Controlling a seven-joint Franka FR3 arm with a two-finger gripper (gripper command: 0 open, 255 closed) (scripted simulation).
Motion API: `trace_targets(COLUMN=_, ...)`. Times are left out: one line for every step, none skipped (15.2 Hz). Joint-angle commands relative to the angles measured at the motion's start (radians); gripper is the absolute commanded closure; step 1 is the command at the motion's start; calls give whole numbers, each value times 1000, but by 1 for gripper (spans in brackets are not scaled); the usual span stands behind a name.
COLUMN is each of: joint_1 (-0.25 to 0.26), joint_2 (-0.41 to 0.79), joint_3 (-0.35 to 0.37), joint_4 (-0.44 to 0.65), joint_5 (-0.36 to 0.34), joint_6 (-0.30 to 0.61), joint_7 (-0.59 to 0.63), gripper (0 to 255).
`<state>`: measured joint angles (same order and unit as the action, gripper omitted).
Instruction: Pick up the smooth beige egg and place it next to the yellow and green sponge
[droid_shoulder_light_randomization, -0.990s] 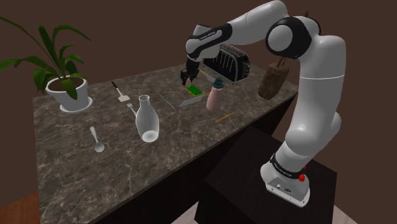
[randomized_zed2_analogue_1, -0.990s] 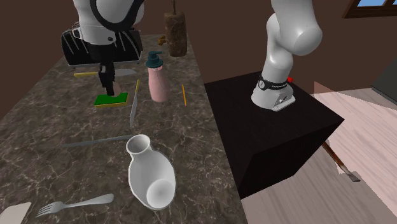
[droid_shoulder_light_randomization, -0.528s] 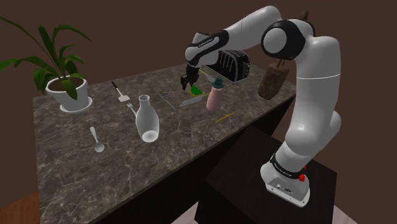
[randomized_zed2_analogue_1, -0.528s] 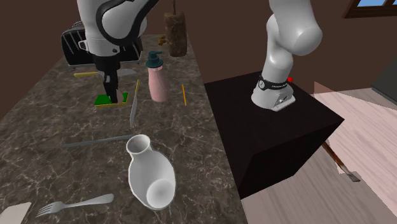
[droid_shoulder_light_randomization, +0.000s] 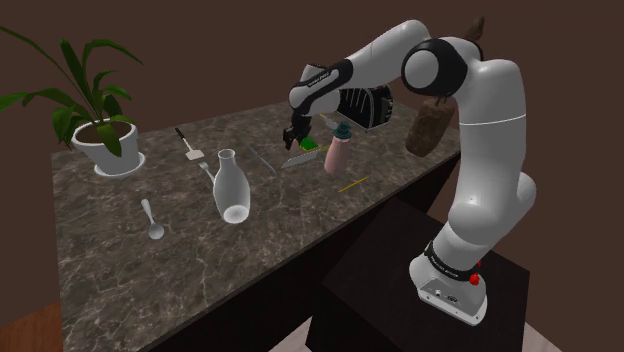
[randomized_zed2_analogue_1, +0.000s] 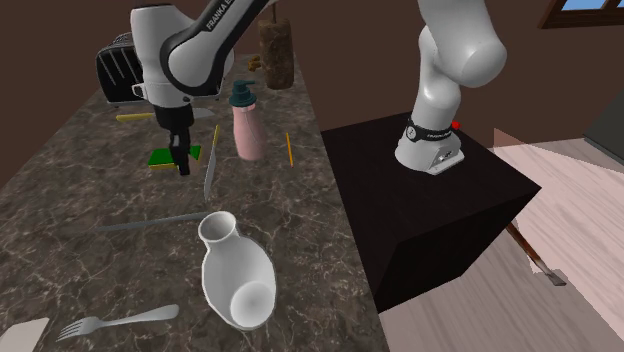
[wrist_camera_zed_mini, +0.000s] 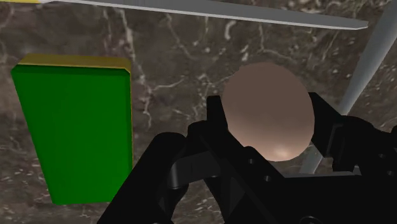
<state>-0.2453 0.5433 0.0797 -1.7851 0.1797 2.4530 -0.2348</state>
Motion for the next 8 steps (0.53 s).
trace_targets(joint_1=-2, joint_2=15, joint_3=1, joint_4=-7, joint_5=3, joint_6=22, joint_7=-6, gripper=255)
trace_targets(joint_1=-2, joint_2=24, joint_3=2, joint_4=-7, joint_5=3, joint_6=31, joint_7=-8, gripper=255)
trace_targets(joint_1=-2, joint_2=33, joint_3=2, joint_4=-7, joint_5=4, joint_6=41, joint_7=-10, gripper=255)
trace_targets(joint_1=-2, joint_2=43, joint_3=3, joint_4=-7, joint_5=5, joint_6=50, joint_7=-12, gripper=255)
trace_targets(joint_1=-2, joint_2=43, joint_3=3, joint_4=-7, joint_5=5, joint_6=50, joint_7=-12, gripper=255)
trace_targets(joint_1=-2, joint_2=43, joint_3=3, joint_4=-7, joint_5=5, joint_6=50, joint_7=-12, gripper=255)
trace_targets(joint_1=-2, joint_2=43, joint_3=3, joint_4=-7, joint_5=5, joint_6=50, joint_7=-12, gripper=255)
trace_targets(joint_1=-2, joint_2=43, joint_3=3, joint_4=-7, joint_5=5, joint_6=50, joint_7=-12, gripper=255)
